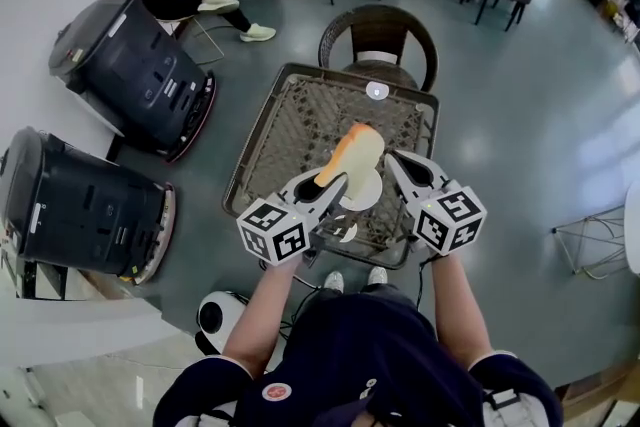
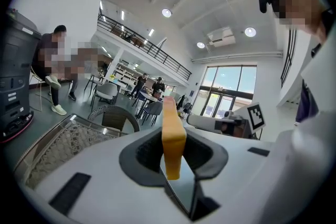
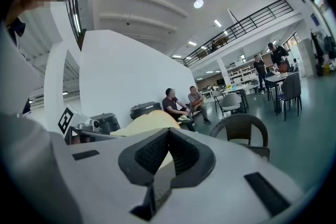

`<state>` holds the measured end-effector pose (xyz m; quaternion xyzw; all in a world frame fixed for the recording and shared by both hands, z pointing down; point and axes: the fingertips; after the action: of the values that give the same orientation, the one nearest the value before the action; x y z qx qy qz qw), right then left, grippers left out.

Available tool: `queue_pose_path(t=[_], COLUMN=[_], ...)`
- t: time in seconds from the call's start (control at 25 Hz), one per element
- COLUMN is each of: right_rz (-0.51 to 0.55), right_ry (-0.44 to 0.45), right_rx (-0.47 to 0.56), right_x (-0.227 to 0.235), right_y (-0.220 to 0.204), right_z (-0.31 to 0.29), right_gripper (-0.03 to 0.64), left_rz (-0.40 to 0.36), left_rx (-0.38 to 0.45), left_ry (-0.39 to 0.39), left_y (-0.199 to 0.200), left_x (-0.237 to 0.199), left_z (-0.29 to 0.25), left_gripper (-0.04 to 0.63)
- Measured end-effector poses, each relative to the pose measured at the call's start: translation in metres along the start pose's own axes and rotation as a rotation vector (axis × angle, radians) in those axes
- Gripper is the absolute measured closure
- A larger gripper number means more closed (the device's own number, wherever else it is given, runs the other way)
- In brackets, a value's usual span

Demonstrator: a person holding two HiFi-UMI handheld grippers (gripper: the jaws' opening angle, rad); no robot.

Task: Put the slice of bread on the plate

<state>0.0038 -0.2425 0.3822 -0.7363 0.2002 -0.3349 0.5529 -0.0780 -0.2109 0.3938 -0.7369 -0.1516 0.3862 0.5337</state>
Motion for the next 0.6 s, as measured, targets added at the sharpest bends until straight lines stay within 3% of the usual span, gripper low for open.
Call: queue_pose_path(t=[0.6], right_rz=[-0.004], right_ry=[0.005], right_rx=[-0.068], right_x=[0.019], right_y=[-0.03], right_z=[-0.015], right_gripper=[0.611], left_rz=[0.063], left_rx=[-0.06], left_ry=[0.033], left_y=[-0.047], left_x=[-0.027], left_z=[-0.023], left_gripper=[0.505])
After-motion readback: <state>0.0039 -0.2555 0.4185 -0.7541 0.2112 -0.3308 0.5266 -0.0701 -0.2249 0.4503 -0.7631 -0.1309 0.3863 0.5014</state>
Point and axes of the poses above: the fingertips, and each gripper's own axes: z backward along the fingers, x to its right, y out of its top, and after that the axes turned 3 degrees about -y, right-handed
